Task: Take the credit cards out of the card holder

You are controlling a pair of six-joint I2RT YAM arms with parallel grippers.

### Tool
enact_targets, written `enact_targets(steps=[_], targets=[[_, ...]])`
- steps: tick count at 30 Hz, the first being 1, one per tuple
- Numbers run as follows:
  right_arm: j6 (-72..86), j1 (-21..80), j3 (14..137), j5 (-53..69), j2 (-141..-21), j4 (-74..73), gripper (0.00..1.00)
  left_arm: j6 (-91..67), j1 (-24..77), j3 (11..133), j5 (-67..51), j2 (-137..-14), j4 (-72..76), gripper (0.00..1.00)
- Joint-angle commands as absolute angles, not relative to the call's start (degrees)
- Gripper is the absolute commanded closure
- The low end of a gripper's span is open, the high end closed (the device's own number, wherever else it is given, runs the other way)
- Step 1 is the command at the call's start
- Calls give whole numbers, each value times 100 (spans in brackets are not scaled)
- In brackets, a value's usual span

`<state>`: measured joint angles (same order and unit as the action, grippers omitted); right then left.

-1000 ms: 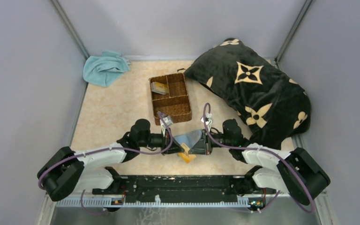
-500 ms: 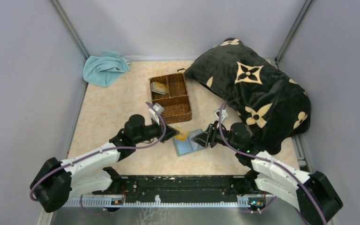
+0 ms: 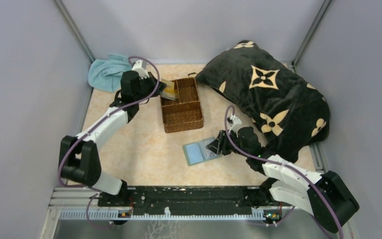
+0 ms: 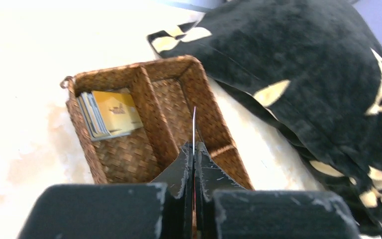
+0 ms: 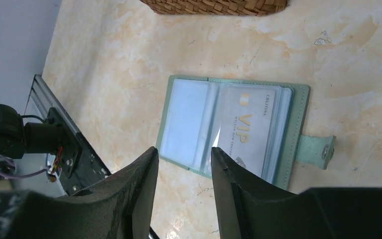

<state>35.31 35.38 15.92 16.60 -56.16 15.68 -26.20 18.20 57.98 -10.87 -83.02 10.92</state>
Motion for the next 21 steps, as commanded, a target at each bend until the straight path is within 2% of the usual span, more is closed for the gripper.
enact_targets(steps=[1, 10, 21], targets=[[3381, 3507, 1974, 1641, -5706, 1788, 56, -2578, 1665, 6482, -1203, -8978, 769, 100], [3254, 3507, 2065, 1588, -5884, 1641, 56, -2472, 1362, 7527, -1168, -10306, 461, 100], [3226, 3507, 2066, 1617, -6159, 1758, 56, -2839, 1108, 7694, -1778, -11116, 771, 100]])
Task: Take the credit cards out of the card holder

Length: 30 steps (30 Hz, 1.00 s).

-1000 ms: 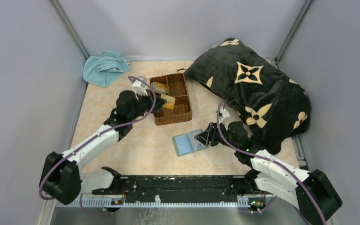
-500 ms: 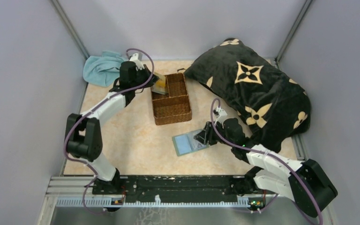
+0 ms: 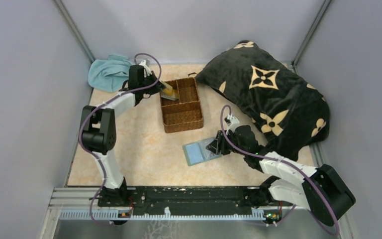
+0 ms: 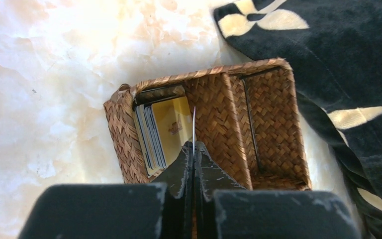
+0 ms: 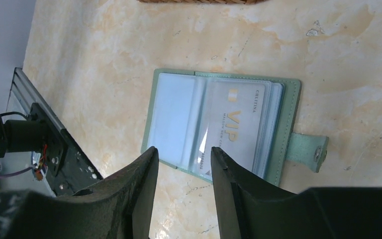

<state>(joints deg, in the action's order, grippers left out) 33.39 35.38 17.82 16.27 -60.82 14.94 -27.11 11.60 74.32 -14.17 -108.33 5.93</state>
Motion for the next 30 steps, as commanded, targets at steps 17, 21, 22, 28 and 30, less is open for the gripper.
enact_targets(steps=[17, 21, 22, 28, 30], targets=[[3111, 3498, 2155, 1482, -6275, 1582, 56, -3155, 1015, 7975, -1989, -11739, 1125, 96], [3090, 3498, 2159, 1487, -6317, 1609, 56, -3219, 1009, 7894, -1999, -11740, 1160, 87], [3088, 3500, 2157, 1486, -6323, 1615, 56, -3239, 1003, 7844, -1944, -11699, 1175, 86], [3087, 3498, 2147, 1499, -6296, 1612, 56, -3045, 971, 7730, -1625, -11357, 1002, 81], [3090, 3498, 2141, 1475, -6246, 1610, 56, -2926, 948, 7674, -1473, -11195, 917, 81]])
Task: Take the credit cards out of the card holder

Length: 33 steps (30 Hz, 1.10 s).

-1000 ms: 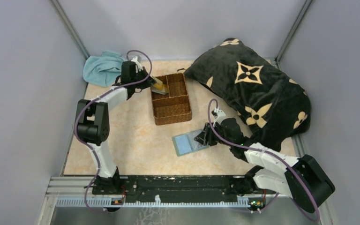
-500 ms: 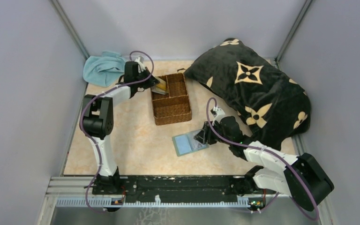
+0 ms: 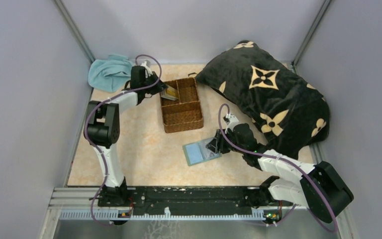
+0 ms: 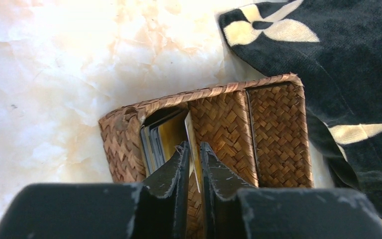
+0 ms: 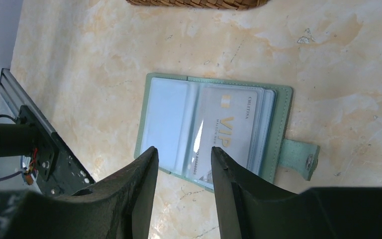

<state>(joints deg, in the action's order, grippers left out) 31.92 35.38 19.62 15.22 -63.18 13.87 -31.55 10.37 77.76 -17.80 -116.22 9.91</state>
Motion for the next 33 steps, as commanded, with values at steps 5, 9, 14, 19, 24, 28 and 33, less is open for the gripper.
enact_targets(steps=[5, 9, 14, 19, 24, 28, 33], targets=[[3086, 3498, 2161, 1446, -6201, 1569, 56, -3023, 730, 7157, -1574, -10596, 1131, 80], [3074, 3498, 2172, 1369, -6121, 1522, 56, -2887, 673, 6462, -1279, -9636, 1413, 83], [2971, 3489, 2290, 1034, -6064, 1181, 56, -3255, 1097, 5300, -2118, -8581, 2088, 86], [3055, 3424, 2250, 1104, -6035, 1213, 57, -3351, 2603, 4485, -1967, -8098, 2362, 82], [3114, 3359, 2152, 987, -5856, 1071, 58, -4168, 3579, 3397, -2081, -8002, 3332, 81], [3131, 3349, 2094, 855, -5878, 933, 59, -4143, 4063, 2772, -1673, -8046, 3363, 81], [3281, 3349, 1858, 884, -6065, 978, 60, -4304, 4182, 2143, -1759, -8189, 3652, 82]])
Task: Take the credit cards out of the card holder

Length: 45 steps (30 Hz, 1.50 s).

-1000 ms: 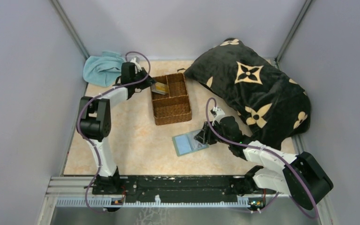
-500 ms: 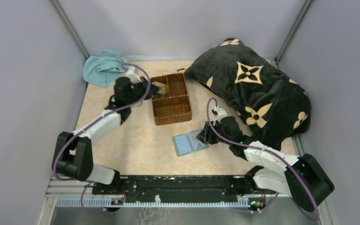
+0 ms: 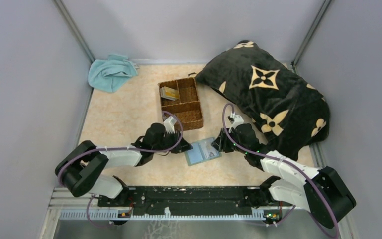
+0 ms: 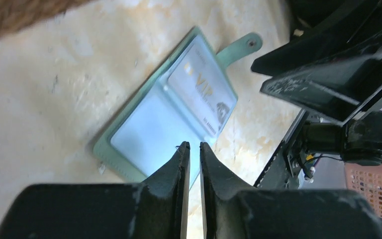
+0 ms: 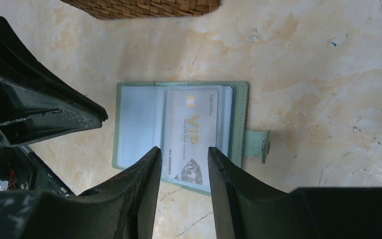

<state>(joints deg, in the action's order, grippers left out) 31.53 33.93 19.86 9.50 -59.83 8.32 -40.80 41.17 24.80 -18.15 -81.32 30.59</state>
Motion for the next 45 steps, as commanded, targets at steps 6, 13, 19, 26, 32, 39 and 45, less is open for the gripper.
enact_targets(steps=[6, 13, 19, 26, 32, 39, 45], targets=[[3229, 3367, 1445, 782, -5884, 1098, 54, -4679, 4227, 1695, -1771, -8159, 4362, 80], [3003, 3496, 1428, 886, -6296, 1094, 49, -4721, 4249, 1758, -1761, -8073, 4314, 78], [3235, 4292, 1472, 895, -7039, 1765, 45, -4555, 4263, 1792, -1519, -7761, 3777, 79], [3534, 4886, 1793, 884, -7390, 1979, 45, -4296, 4271, 1924, -1220, -7264, 2967, 79], [3350, 4890, 2183, 506, -6992, 1252, 63, -4284, 4280, 1802, -1149, -7140, 2892, 78], [2726, 5212, 3129, -487, -6883, 42, 66, -4305, 4289, 1596, -1171, -7138, 3102, 78], [2354, 5912, 3691, -1769, -6735, -359, 64, -3951, 4289, 2066, -1125, -7099, 2423, 77]])
